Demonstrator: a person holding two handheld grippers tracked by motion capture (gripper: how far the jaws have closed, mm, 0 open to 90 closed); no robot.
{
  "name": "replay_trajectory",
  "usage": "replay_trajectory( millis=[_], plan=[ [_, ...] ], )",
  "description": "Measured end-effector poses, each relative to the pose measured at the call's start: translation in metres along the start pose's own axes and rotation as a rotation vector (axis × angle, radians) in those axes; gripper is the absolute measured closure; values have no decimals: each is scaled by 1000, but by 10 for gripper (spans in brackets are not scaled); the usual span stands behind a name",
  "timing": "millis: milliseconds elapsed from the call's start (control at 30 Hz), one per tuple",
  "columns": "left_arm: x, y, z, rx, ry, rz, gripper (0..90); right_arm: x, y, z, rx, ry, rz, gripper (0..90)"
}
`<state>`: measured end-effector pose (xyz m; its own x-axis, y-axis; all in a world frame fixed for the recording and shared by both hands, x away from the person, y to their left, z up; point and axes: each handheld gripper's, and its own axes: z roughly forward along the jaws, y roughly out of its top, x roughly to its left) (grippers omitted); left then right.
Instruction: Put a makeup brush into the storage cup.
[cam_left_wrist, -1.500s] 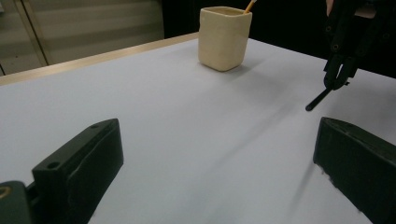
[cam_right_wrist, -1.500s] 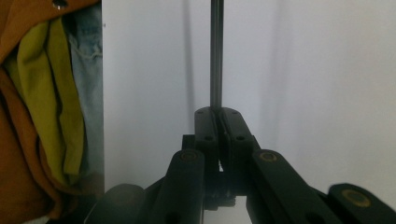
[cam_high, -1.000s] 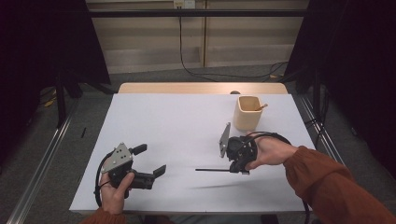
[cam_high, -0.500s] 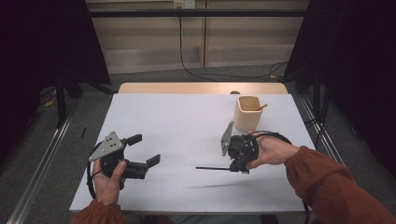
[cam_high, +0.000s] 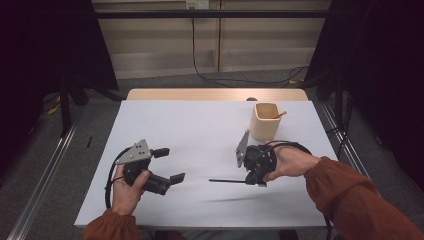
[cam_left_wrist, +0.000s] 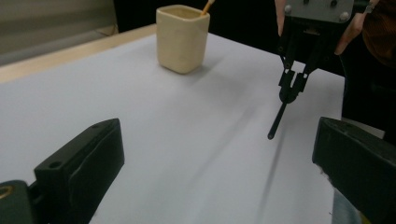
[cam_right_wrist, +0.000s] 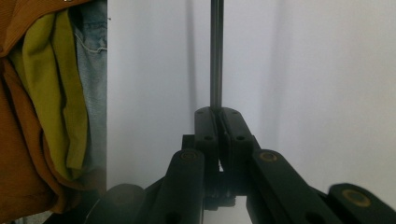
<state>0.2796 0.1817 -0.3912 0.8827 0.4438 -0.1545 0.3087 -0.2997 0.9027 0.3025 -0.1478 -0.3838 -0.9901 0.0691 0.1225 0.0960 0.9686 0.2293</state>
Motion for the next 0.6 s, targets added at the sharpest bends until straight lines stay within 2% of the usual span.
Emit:
replay_trajectory(
  millis=[67, 167, 200, 233, 267, 300, 367, 400, 500, 567, 600],
  plan=[
    [0, 3, 4, 27, 7, 6, 17, 0, 1, 1, 7, 4, 0, 861],
    [-2, 10, 12, 55, -28, 18, 17, 1, 3, 2, 8, 5, -9, 861],
    [-2, 10, 12, 55, -28, 18, 17, 1, 3, 2, 8, 5, -9, 861],
    [-5, 14, 16, 72, -55, 31, 18, 1, 3, 3, 11, 8, -13, 861],
    [-5, 14, 16, 72, -55, 31, 18, 1, 3, 3, 11, 8, -13, 861],
    [-6, 17, 20, 91, -72, 50, 19, 0, 2, 3, 13, 10, -11, 861],
    [-8, 19, 23, 102, -79, 62, 21, 0, 2, 3, 15, 8, -11, 861],
    [-9, 22, 28, 120, -90, 85, 21, 0, 3, 3, 20, 9, -9, 861],
    [-11, 26, 33, 139, -104, 101, 22, 0, 3, 3, 24, 11, -11, 861],
    [-14, 30, 37, 165, -125, 114, 23, 0, 3, 3, 24, 11, -14, 861],
    [-15, 33, 40, 189, -147, 134, 26, 0, 3, 4, 22, 11, -13, 861]
  ],
)
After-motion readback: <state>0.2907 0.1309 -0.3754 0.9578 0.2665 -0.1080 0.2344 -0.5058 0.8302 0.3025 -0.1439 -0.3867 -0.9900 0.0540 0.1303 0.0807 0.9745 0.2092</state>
